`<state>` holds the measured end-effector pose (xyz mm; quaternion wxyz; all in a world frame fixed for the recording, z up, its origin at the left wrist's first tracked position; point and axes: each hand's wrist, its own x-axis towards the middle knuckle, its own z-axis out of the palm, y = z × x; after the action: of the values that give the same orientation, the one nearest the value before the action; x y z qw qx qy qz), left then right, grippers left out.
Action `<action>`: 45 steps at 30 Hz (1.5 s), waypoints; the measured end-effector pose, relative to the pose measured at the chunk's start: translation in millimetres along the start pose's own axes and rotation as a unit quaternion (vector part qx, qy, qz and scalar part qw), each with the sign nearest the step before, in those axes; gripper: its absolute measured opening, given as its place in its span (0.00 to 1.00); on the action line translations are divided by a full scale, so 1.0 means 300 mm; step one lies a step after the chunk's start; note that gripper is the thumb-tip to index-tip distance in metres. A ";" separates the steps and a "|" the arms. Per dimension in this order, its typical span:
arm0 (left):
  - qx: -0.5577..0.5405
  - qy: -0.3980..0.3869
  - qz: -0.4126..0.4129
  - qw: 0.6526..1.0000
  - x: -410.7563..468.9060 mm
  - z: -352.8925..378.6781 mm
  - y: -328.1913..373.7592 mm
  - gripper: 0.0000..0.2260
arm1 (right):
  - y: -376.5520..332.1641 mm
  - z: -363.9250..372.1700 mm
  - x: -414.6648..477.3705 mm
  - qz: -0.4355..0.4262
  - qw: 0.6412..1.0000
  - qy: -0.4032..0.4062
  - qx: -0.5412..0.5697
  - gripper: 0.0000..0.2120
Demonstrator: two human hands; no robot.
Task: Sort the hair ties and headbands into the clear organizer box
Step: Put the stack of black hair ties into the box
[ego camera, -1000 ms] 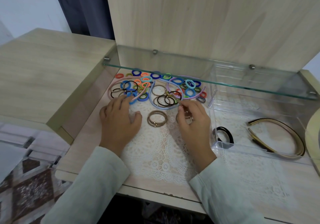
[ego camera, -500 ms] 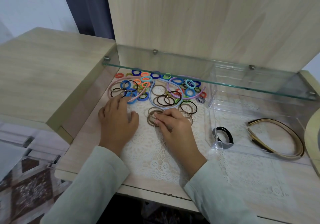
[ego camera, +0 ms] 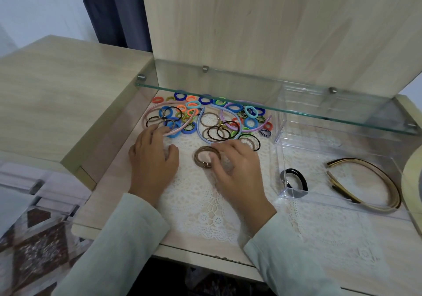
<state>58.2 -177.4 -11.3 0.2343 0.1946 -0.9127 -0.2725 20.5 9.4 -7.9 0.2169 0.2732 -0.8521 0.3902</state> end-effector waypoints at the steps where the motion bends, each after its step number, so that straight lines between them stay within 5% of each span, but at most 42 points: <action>1: -0.008 0.001 -0.007 1.000 0.004 -0.002 0.000 0.22 | 0.012 -0.007 0.006 0.004 1.000 0.016 -0.019 0.10; 11: 0.075 0.035 -0.023 0.996 0.096 -0.023 0.018 0.14 | 0.075 -0.007 0.016 0.108 0.978 -0.011 -0.179 0.19; 29: 0.077 -0.053 0.030 0.995 0.258 -0.045 -0.019 0.08 | 0.064 -0.010 0.021 0.173 0.958 -0.092 -0.209 0.24; 40: -0.056 0.096 0.188 0.976 0.132 -0.048 0.037 0.07 | 0.051 -0.019 0.016 0.179 0.965 -0.081 -0.176 0.30; 45: -0.057 0.070 0.258 0.962 0.011 -0.039 0.087 0.05 | 0.050 -0.019 0.015 0.175 0.966 -0.073 -0.173 0.31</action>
<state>55.9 -163.5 13.8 0.3705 -0.0428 -0.8962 -0.2401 8.5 20.9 -10.2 0.1268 0.1057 -0.9547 0.2475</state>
